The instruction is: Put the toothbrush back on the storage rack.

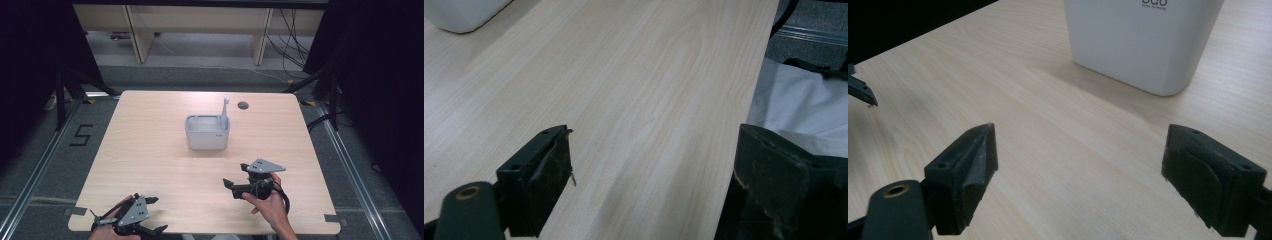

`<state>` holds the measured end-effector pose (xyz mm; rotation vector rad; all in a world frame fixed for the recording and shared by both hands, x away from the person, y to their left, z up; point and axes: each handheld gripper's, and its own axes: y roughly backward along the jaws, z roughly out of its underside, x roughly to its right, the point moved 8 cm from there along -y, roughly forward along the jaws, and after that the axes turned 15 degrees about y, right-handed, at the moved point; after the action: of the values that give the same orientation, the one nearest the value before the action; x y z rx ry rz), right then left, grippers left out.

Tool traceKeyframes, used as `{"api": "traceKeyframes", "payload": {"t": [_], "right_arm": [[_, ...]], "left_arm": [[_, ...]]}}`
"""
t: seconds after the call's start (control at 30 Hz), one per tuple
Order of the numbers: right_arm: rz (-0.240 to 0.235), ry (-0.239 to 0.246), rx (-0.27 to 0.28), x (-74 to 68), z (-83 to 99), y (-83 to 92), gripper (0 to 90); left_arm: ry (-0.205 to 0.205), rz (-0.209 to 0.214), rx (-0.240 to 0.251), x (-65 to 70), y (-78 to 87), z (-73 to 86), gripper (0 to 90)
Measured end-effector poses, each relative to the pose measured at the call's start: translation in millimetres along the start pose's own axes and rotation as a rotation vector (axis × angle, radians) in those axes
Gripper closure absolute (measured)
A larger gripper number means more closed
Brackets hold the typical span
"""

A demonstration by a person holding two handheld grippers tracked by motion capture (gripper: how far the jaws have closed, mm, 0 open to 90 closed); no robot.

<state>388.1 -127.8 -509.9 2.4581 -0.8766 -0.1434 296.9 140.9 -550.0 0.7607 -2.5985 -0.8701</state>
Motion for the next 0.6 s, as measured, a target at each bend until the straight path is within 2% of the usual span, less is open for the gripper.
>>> {"api": "traceKeyframes", "payload": {"t": [0.03, 0.07, 0.13, 0.17, 0.2, 0.23, 0.27, 0.3, 0.33, 0.37, 0.4, 0.43, 0.5, 0.53, 0.57, 0.6], "right_arm": [[0.004, 0.015, 0.002, 1.1, 0.6, 0.7, 15.4], [-0.001, -0.009, 0.005, -0.9, 1.0, 0.7, 15.4], [-0.01, 0.001, 0.0, -0.7, 2.7, 2.4, 15.5], [0.001, 0.013, 0.009, 0.5, 2.7, 3.5, 15.5], [0.003, 0.001, 0.007, -0.2, 3.5, 4.7, 15.5], [0.012, 0.017, 0.008, 1.3, 4.3, 5.7, 15.5], [0.014, 0.01, 0.002, 1.0, 5.5, 6.9, 15.5], [0.004, -0.022, 0.007, -1.8, 6.0, 6.8, 15.5], [0.007, 0.004, 0.004, 0.4, 7.2, 7.8, 15.5], [0.004, -0.032, 0.004, -2.6, 7.9, 8.8, 15.5], [0.013, 0.003, 0.0, 0.5, 9.0, 10.1, 15.5], [0.017, 0.007, 0.008, 0.8, 9.3, 10.3, 15.5], [0.008, -0.019, 0.009, -0.9, 10.8, 12.2, 15.5], [0.017, 0.001, 0.012, 0.0, 11.3, 13.0, 15.5], [0.01, -0.025, 0.005, -2.4, 12.7, 13.9, 15.5], [0.008, -0.007, 0.006, -2.1, 13.4, 13.8, 15.5]], "left_arm": [[0.008, 0.003, 0.007, 0.8, -0.3, -0.4, 14.7], [0.003, 0.002, 0.009, 0.6, -0.3, -0.4, 14.7], [0.004, -0.003, 0.01, 0.7, -0.2, 0.0, 14.7], [0.008, 0.006, 0.011, 1.1, -0.5, -0.3, 14.7], [0.009, 0.001, 0.004, 0.8, 0.0, -0.3, 14.7], [0.011, -0.002, 0.009, 1.0, -0.1, -0.5, 14.7], [0.0, -0.001, 0.007, 0.4, 0.0, -0.2, 14.7], [-0.009, -0.003, 0.001, -0.1, 0.3, 0.3, 14.7], [0.002, -0.002, 0.011, 0.6, -0.2, -0.3, 14.7], [0.01, 0.002, 0.005, 1.0, -0.1, -0.4, 14.7], [0.013, 0.001, 0.009, 1.0, -0.2, -0.5, 14.7], [0.012, 0.0, 0.007, 1.0, 0.1, -0.3, 14.7], [0.002, -0.003, 0.011, 0.4, -0.2, -0.2, 14.7], [0.012, 0.002, 0.009, 1.0, -0.2, -0.4, 14.7], [0.014, 0.001, 0.011, 1.0, -0.1, -0.7, 14.7], [0.015, 0.002, 0.008, 1.0, 0.0, -0.6, 14.7]]}}
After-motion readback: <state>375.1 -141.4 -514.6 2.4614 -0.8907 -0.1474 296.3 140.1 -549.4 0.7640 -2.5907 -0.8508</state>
